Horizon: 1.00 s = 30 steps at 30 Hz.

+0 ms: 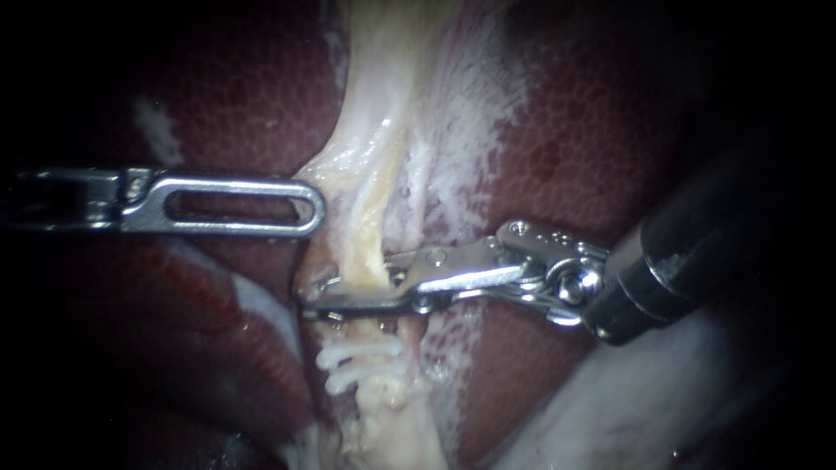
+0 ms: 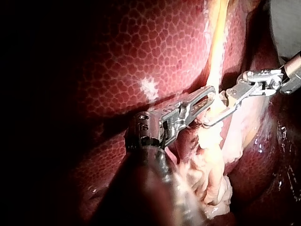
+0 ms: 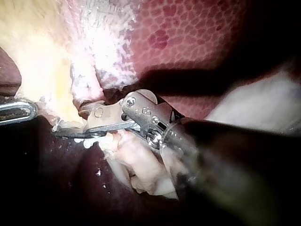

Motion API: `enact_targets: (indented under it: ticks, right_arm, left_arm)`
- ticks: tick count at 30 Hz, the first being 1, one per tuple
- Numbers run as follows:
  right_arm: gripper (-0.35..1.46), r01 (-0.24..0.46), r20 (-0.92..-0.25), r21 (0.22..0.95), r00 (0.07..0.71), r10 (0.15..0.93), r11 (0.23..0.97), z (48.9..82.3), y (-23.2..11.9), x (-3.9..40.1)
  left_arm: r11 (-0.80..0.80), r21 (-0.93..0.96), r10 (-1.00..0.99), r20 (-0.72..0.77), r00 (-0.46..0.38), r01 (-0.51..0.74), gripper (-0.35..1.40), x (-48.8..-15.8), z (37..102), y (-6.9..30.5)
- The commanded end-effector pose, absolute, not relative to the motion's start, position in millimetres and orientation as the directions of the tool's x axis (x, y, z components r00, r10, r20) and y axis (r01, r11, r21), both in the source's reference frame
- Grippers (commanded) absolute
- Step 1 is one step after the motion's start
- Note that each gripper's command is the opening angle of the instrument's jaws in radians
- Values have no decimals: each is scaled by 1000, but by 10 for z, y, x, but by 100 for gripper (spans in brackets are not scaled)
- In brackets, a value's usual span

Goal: Going back third clip left tube

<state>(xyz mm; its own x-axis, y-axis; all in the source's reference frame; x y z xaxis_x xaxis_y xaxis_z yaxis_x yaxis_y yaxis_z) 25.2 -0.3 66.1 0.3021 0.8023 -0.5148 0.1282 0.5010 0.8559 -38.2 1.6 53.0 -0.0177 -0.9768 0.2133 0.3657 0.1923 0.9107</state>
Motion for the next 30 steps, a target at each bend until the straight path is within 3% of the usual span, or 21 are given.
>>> enact_targets:
  ticks: [1, 7, 17, 23, 30]
  right_arm:
    - [38, 128, -511, 858, 300, 806, 497, 663, -4, 254]
    - [60, 145, -609, 793, 240, 756, 592, 670, -1, 264]
    - [60, 169, -780, 622, 217, 587, 764, 673, 1, 260]
    - [60, 173, -818, 570, 211, 535, 803, 674, 2, 252]
    - [60, 156, -818, 568, 213, 534, 808, 674, 1, 229]
  left_arm:
    - [192, 911, -977, 213, -17, 365, -35, -382, 530, 16]
    - [192, 911, -977, 213, -17, 365, -35, -382, 531, 16]
    - [192, 911, -977, 213, -17, 365, -35, -381, 530, 16]
    - [192, 911, -977, 213, -17, 365, -35, -381, 530, 16]
    - [193, 911, -977, 213, -17, 364, -35, -380, 530, 16]
